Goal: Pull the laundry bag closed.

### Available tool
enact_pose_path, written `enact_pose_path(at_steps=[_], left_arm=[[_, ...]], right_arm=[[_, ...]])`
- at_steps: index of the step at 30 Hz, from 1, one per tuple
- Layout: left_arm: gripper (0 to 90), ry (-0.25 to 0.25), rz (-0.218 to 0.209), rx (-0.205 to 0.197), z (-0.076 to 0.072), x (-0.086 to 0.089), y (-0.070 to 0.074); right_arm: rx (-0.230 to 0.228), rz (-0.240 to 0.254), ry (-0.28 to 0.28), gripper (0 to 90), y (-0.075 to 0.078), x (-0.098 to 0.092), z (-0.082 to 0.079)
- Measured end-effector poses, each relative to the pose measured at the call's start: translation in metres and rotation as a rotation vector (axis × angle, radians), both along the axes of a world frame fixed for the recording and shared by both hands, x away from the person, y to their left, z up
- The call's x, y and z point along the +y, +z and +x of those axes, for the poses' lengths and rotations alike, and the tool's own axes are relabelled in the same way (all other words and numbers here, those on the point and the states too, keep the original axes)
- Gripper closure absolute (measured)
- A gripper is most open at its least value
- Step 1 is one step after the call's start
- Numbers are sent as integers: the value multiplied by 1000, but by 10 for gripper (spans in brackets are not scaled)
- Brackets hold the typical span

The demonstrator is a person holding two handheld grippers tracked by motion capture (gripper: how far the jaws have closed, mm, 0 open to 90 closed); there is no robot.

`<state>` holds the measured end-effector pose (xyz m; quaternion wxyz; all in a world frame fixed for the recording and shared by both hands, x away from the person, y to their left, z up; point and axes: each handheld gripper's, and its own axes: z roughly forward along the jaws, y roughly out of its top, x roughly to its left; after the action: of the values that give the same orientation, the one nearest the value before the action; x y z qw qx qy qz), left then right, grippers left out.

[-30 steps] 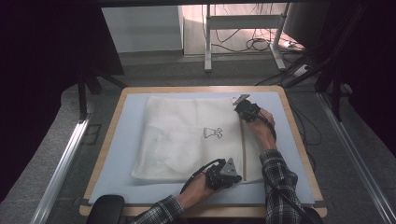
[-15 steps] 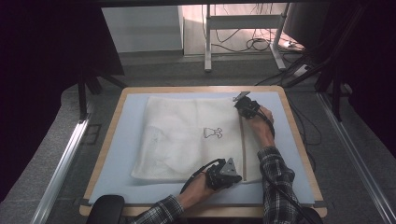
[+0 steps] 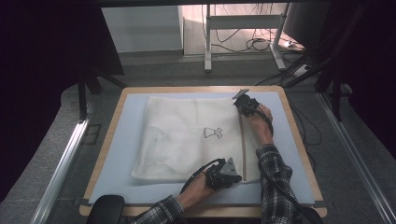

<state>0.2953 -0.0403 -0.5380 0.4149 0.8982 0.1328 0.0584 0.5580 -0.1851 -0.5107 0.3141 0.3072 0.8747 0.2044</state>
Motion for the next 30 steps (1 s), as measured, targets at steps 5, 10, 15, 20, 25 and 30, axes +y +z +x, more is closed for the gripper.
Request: enact_pose_path(at_steps=[5, 10, 15, 20, 25, 30], left_arm=[[900, 0, 0, 0, 0, 0, 0], [900, 1, -2, -2, 0, 0, 0], [900, 1, 0, -4, 0, 0, 0], [900, 2, 1, -7, -1, 0, 0], [900, 1, 1, -7, -1, 0, 0], [900, 2, 1, -7, -1, 0, 0]], right_arm=[[-6, -5, -1, 848, 0, 1, 4], [-6, -1, -3, 849, -1, 1, 7], [-5, 1, -7, 848, -1, 2, 10], [-8, 4, -6, 847, -1, 3, 13], [-13, 10, -6, 847, -2, 3, 17], [-17, 12, -7, 847, -3, 3, 21]])
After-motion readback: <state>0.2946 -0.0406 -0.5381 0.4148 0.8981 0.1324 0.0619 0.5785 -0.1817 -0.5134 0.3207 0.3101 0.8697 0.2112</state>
